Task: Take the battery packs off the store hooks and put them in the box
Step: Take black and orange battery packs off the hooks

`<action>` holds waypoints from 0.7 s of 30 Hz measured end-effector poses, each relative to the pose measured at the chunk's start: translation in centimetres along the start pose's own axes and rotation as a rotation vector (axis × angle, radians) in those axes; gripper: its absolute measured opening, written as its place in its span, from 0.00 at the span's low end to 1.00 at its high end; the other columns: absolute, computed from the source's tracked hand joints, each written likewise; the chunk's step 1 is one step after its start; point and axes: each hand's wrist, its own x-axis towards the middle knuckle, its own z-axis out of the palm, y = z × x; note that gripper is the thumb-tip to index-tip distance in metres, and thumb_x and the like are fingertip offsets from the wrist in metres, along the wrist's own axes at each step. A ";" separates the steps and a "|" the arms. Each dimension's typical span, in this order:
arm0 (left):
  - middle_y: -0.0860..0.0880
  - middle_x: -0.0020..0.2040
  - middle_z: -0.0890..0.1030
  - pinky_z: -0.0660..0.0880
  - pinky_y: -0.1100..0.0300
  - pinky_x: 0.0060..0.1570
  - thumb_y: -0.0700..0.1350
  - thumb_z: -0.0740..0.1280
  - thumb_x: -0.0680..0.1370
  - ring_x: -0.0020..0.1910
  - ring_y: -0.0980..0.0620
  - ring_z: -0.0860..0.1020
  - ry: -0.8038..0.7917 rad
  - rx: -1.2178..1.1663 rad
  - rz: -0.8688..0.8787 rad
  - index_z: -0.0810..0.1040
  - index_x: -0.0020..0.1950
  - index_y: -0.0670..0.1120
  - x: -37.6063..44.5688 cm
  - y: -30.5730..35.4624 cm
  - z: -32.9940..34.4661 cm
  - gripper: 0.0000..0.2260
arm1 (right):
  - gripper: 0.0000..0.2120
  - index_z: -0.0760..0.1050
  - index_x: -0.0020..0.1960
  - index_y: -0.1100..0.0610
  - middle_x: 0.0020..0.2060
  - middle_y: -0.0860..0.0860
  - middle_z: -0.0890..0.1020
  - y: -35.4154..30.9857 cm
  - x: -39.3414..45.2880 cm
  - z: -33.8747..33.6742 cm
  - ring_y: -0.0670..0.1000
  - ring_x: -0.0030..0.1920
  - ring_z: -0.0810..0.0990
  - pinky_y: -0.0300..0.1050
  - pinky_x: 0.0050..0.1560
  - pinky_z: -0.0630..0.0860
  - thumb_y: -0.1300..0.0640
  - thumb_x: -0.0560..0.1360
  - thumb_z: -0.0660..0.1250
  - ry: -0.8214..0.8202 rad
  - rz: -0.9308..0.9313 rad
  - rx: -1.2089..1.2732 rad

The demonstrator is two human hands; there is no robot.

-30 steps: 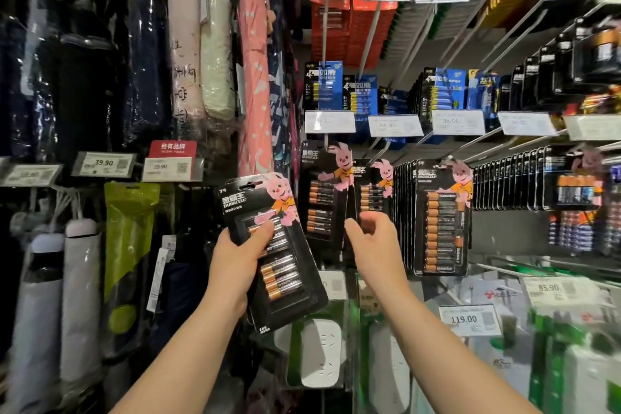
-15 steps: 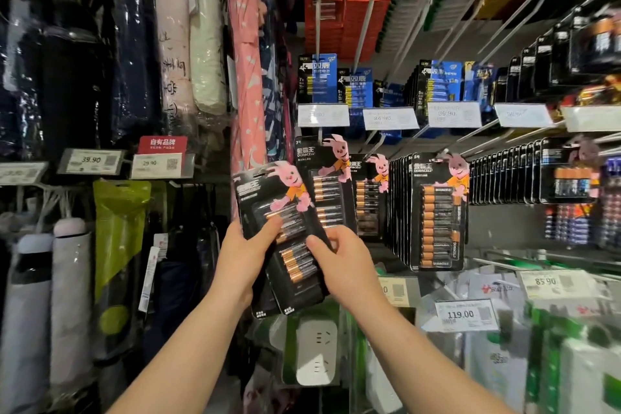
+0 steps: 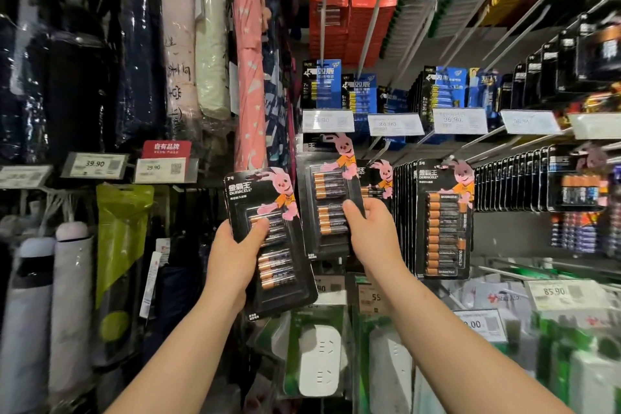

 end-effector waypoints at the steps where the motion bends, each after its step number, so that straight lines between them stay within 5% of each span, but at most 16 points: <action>1: 0.48 0.54 0.83 0.77 0.56 0.44 0.47 0.69 0.78 0.51 0.50 0.82 0.006 0.002 0.003 0.75 0.62 0.47 0.1 0.0 -0.1 0.13 | 0.18 0.72 0.63 0.60 0.55 0.54 0.79 0.1 0.2 0.1 0.52 0.54 0.78 0.51 0.58 0.75 0.49 0.80 0.61 -0.011 0.014 0.013; 5: 0.48 0.54 0.83 0.77 0.55 0.44 0.48 0.69 0.78 0.50 0.49 0.82 0.028 0.012 0.003 0.75 0.61 0.49 0.0 0.0 -0.6 0.12 | 0.17 0.71 0.63 0.59 0.57 0.52 0.78 0.2 1.0 0.1 0.51 0.56 0.76 0.46 0.54 0.72 0.49 0.80 0.60 -0.011 0.046 0.013; 8: 0.48 0.54 0.83 0.78 0.54 0.45 0.48 0.69 0.79 0.50 0.49 0.83 0.023 0.002 -0.003 0.76 0.60 0.49 -0.1 0.1 -0.9 0.11 | 0.07 0.69 0.52 0.54 0.46 0.50 0.76 0.7 1.1 0.1 0.49 0.45 0.74 0.41 0.41 0.69 0.51 0.81 0.60 -0.022 0.063 0.017; 12: 0.49 0.52 0.83 0.76 0.57 0.42 0.47 0.69 0.78 0.49 0.50 0.83 0.030 -0.019 -0.001 0.76 0.58 0.49 -0.4 0.4 -0.9 0.10 | 0.09 0.67 0.51 0.53 0.38 0.46 0.72 2.0 1.1 0.0 0.44 0.35 0.70 0.40 0.35 0.66 0.47 0.79 0.60 -0.039 0.110 -0.023; 17: 0.49 0.51 0.84 0.78 0.56 0.42 0.46 0.71 0.77 0.47 0.50 0.84 0.001 -0.022 -0.022 0.77 0.59 0.49 -0.8 0.7 -0.5 0.12 | 0.14 0.68 0.62 0.53 0.56 0.50 0.73 2.0 -0.6 -0.3 0.49 0.55 0.74 0.47 0.57 0.74 0.50 0.78 0.63 0.097 -0.015 -0.128; 21: 0.49 0.51 0.84 0.77 0.57 0.40 0.44 0.71 0.76 0.46 0.51 0.84 -0.019 -0.030 -0.036 0.77 0.59 0.49 -1.3 0.8 0.2 0.12 | 0.09 0.74 0.50 0.52 0.44 0.47 0.79 0.0 -2.7 -0.2 0.46 0.45 0.78 0.40 0.46 0.75 0.48 0.75 0.67 -0.232 -0.031 -0.094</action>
